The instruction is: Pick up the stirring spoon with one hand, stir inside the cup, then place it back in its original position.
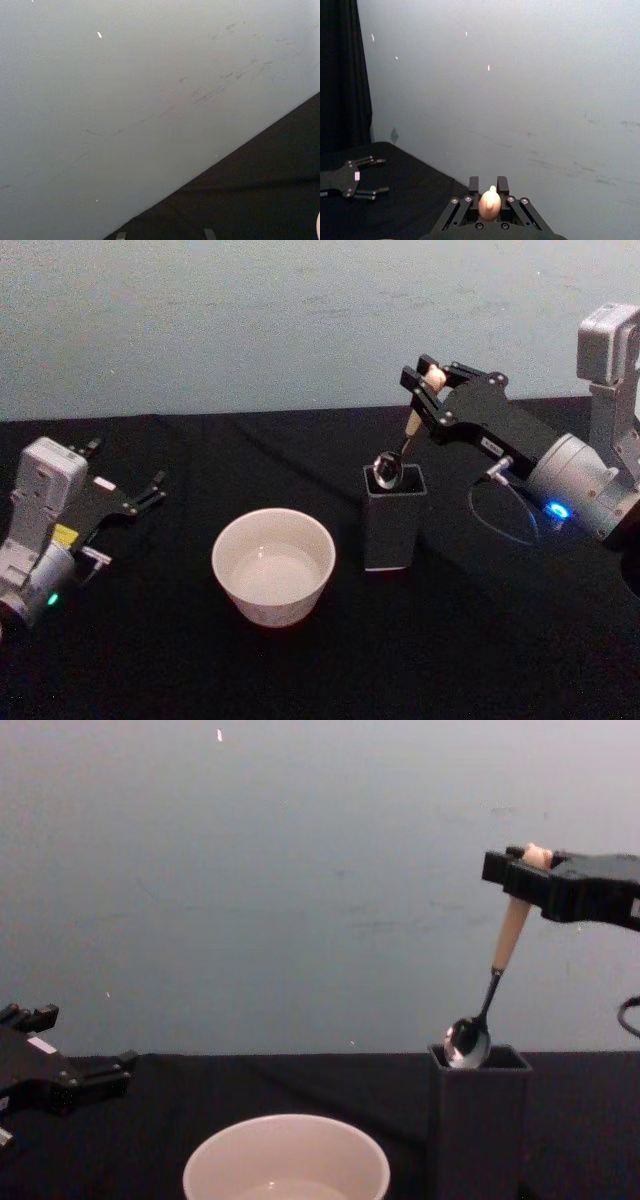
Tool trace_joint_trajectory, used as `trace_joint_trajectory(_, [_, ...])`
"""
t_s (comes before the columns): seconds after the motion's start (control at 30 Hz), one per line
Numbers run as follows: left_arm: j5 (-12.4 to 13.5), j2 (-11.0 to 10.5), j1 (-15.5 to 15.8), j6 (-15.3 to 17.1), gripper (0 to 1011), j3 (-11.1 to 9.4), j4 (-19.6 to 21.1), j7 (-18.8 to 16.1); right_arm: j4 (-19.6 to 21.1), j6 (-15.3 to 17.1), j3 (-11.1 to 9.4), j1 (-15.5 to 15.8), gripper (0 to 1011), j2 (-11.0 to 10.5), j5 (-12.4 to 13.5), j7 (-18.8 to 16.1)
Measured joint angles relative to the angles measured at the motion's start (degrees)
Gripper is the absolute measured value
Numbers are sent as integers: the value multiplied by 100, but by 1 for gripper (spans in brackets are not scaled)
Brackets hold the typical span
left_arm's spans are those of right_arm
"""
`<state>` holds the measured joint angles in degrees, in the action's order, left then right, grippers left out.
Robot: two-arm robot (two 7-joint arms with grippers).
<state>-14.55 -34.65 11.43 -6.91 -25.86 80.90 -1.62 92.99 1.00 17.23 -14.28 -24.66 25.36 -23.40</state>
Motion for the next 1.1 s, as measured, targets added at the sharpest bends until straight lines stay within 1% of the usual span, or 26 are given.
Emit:
trace_joint_trajectory(0.17, [0,0,0,0,1001,0,0,0,3,-66,5,-50,215,31,9,-2])
trace_joint_trajectory(0.4, [0,0,0,0,1001,0,0,0,-40,-183,93,-161,215,94,27,-100])
trace_joint_trajectory(0.53, [0,0,0,0,1001,0,0,0,-79,-256,183,-245,215,143,65,-207])
trace_joint_trajectory(0.7, [0,0,0,0,1001,0,0,0,-215,-330,368,-360,215,200,79,-391])
trace_joint_trajectory(0.77, [0,0,0,0,1001,0,0,0,-328,-394,508,-432,215,236,92,-542])
trace_joint_trajectory(0.83, [0,0,0,0,1001,0,0,0,-355,-413,543,-448,215,244,96,-578])
trace_joint_trajectory(0.93, [0,0,0,0,1001,0,0,0,-508,-541,719,-537,215,289,105,-772])
trace_joint_trajectory(1.1, [0,0,0,0,1001,0,0,0,-740,-697,945,-664,215,346,53,-958])
